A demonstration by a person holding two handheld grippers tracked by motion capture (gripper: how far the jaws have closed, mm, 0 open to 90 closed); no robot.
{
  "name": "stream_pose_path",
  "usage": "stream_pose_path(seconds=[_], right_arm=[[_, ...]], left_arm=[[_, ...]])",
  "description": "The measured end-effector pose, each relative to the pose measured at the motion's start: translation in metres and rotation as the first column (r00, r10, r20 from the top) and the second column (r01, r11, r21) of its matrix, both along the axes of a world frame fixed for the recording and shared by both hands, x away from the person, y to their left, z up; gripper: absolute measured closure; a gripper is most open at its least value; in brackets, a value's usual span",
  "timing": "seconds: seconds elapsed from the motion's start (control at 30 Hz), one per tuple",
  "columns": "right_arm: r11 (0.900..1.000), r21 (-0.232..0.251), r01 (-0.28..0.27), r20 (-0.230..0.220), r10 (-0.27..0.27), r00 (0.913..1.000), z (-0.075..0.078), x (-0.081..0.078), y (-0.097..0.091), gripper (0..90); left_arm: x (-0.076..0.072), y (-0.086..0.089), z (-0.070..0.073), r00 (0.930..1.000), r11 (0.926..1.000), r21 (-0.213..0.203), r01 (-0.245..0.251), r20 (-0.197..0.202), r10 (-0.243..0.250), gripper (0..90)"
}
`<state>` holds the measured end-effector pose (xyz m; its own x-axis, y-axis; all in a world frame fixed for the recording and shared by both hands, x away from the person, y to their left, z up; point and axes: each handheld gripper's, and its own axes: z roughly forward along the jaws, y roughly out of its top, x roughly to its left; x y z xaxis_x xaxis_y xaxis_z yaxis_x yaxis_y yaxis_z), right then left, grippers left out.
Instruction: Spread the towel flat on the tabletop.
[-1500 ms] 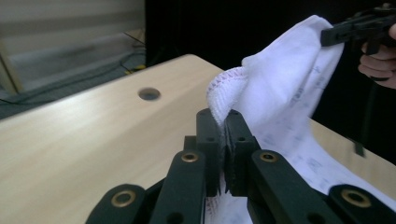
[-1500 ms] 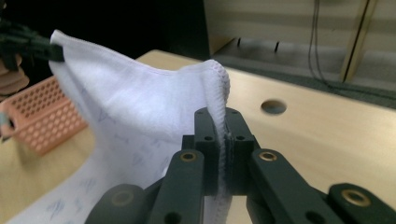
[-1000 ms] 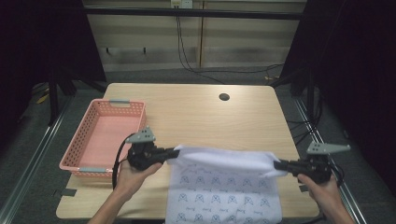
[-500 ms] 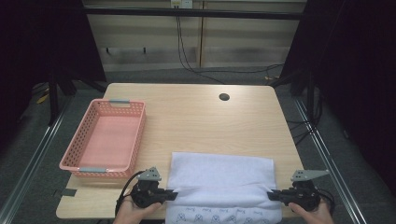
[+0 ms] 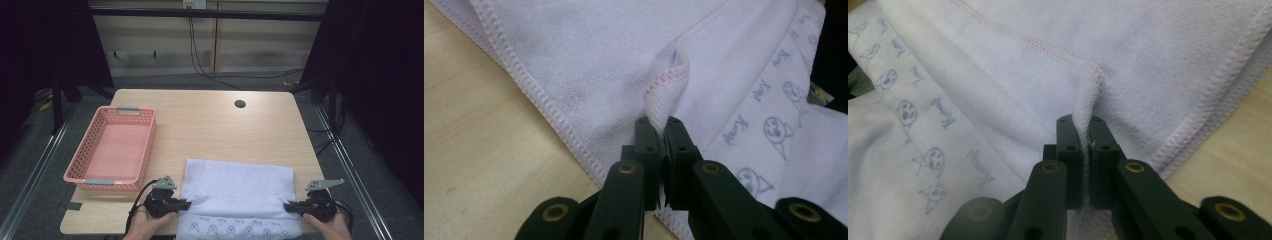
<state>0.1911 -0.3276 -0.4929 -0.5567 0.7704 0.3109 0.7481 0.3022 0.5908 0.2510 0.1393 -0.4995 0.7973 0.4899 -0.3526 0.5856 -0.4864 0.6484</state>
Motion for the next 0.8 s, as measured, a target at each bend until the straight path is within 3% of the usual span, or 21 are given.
stream_pose_path(seconds=[0.13,0.27,0.33,0.4,0.6,0.8], right_arm=[[0.9996,-0.021,0.017,0.025,-0.016,0.9996,0.0,0.011,0.001,86.6],[0.9991,-0.022,0.036,0.047,-0.035,0.9983,-0.002,0.026,0.001,86.8],[0.9981,-0.025,0.056,0.07,-0.055,0.996,-0.003,0.033,0.001,86.8],[0.9972,-0.018,0.073,0.075,-0.071,0.9946,-0.004,0.043,-0.001,86.9],[0.9935,-0.034,0.108,0.088,-0.105,0.9906,-0.005,0.077,0.0,87.0],[0.99,-0.044,0.134,0.088,-0.13,0.9876,-0.005,0.106,-0.002,86.9]], left_arm=[[0.012,-0.002,0.0,0.9996,0.9996,0.005,-0.028,0.008,0.028,86.9],[0.026,-0.007,0.0,0.9974,0.9981,0.026,-0.056,0.047,0.055,87.0],[0.036,-0.008,-0.001,0.9977,0.9982,0.012,-0.058,0.034,0.058,87.0],[0.045,-0.01,0.0,0.9956,0.9965,0.026,-0.08,0.051,0.078,87.0],[0.067,-0.015,-0.002,0.99,0.9909,0.015,-0.134,0.046,0.133,87.1],[0.094,-0.022,-0.001,0.9823,0.9828,0.038,-0.181,0.057,0.179,87.2]])
